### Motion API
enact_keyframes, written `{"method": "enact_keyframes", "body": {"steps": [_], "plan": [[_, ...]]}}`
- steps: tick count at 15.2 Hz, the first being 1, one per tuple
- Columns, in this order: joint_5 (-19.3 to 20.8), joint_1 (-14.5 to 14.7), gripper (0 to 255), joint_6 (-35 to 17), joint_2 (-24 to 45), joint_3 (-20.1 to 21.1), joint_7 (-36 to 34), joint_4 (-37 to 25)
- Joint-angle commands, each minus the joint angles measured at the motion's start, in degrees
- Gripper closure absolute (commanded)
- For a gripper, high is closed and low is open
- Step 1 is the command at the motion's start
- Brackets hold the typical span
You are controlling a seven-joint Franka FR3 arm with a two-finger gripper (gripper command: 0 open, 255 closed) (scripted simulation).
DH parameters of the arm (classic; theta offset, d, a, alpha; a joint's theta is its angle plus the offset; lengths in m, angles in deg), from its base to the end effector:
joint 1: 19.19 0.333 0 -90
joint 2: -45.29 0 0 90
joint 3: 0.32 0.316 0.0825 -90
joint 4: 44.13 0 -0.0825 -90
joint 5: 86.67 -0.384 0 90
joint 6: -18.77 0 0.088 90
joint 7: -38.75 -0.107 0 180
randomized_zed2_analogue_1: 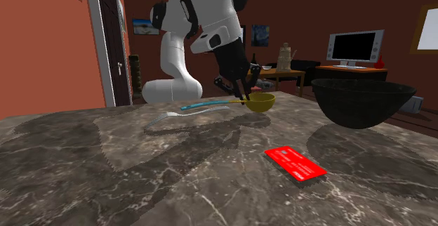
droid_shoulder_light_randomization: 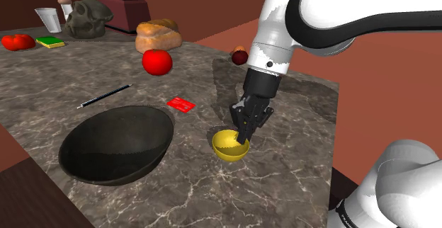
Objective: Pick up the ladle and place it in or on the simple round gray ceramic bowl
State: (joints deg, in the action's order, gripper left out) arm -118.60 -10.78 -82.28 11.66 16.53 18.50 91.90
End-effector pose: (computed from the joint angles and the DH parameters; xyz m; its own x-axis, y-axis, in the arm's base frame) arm 0.3197 0.2180 0.5262 0.9824 -0.0500 -0.1797 -0.1080 -0.9380 -0.3294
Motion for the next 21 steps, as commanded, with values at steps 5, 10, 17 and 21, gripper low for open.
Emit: {"method": "enact_keyframes", "body": {"steps": [5, 10, 17, 21], "plan": [[0.00, 0.00, 255, 0.00, 0.00, 0.00, 0.00, 0.00], [0.73, -0.18, 255, 3.46, -0.03, -0.69, -1.35, -3.64], [1.59, -0.40, 255, 8.17, 0.47, -1.57, -3.23, -9.16], [2.00, -0.50, 255, 10.81, 1.01, -2.02, -4.31, -12.53]]}}
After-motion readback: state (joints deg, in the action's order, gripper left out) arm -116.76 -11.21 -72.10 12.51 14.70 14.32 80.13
